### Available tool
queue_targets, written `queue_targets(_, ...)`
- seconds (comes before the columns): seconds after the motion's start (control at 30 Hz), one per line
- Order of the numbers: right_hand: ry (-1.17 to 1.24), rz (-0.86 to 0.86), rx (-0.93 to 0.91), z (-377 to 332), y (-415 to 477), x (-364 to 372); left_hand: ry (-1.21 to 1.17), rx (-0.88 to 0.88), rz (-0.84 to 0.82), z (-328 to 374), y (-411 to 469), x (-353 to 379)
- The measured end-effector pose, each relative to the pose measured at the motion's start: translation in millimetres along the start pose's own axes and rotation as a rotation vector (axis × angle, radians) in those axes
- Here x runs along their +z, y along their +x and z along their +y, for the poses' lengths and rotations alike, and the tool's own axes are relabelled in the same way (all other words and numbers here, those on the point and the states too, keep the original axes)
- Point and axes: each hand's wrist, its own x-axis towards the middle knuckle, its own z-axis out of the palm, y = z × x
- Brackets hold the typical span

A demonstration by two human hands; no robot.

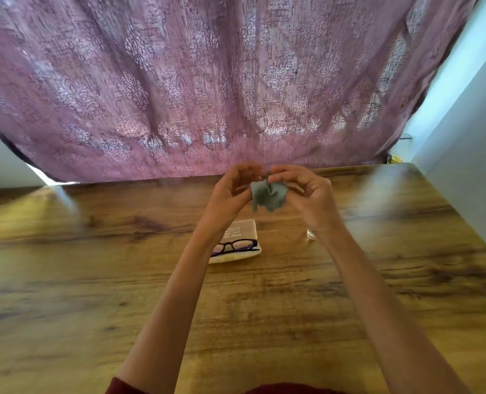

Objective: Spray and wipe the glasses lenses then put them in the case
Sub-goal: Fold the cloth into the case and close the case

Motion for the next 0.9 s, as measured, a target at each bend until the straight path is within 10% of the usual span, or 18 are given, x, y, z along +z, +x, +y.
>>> queue_targets(0.47, 0.037, 0.0, 0.06, -9, -2, -6, -0.045, 0.04, 0.0, 4, -2, -11)
queue_targets(0.9, 0.008, 0.003, 0.213, 7, -4, -9, -0.272, -0.422, 0.022, -7, -4, -11)
